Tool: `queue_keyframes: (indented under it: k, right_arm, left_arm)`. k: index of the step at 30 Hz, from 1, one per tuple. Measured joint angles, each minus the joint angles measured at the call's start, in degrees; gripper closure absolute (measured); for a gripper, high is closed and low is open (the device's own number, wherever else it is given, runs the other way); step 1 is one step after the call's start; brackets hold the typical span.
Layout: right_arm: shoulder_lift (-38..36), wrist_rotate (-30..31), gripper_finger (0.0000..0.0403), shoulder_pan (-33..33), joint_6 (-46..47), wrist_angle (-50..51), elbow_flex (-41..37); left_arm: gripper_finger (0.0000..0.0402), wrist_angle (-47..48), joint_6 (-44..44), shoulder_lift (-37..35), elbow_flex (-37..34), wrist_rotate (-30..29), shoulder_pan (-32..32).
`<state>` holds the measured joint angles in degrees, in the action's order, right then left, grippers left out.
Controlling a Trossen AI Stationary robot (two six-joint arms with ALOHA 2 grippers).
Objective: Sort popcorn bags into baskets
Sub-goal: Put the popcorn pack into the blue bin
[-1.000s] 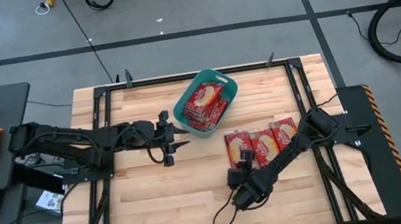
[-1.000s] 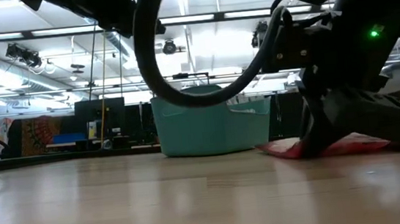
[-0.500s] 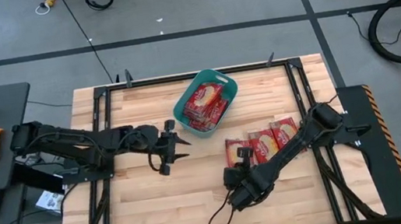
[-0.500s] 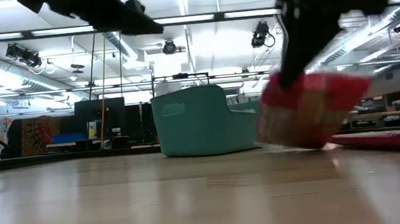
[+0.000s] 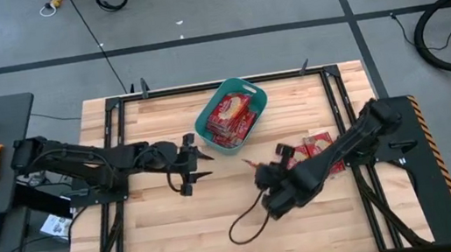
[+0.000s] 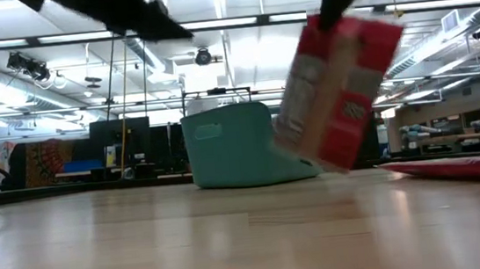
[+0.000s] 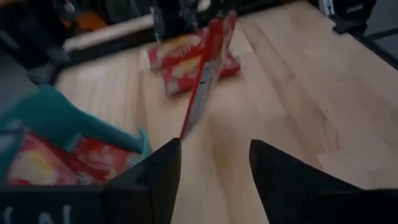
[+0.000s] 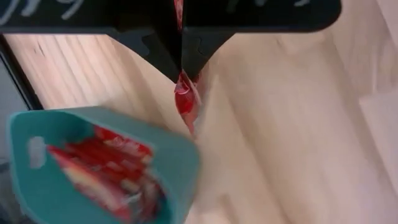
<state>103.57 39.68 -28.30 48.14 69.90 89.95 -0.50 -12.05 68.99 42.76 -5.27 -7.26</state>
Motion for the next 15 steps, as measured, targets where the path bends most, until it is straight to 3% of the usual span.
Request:
queue_keyframes:
  k: [8, 15]
  right_arm:
    - [-9.99, 4.59, 0.04, 2.7, 2.56, 0.11, 0.0]
    - [-16.69, 7.59, 0.0399, 5.87, -6.32, -9.37, 0.0]
  left_arm:
    - [0.0245, -4.18, -1.06, -2.5, -2.73, -4.95, -3.95]
    - [0.0258, -8.68, -0.09, -3.79, -9.59, -8.52, -5.58]
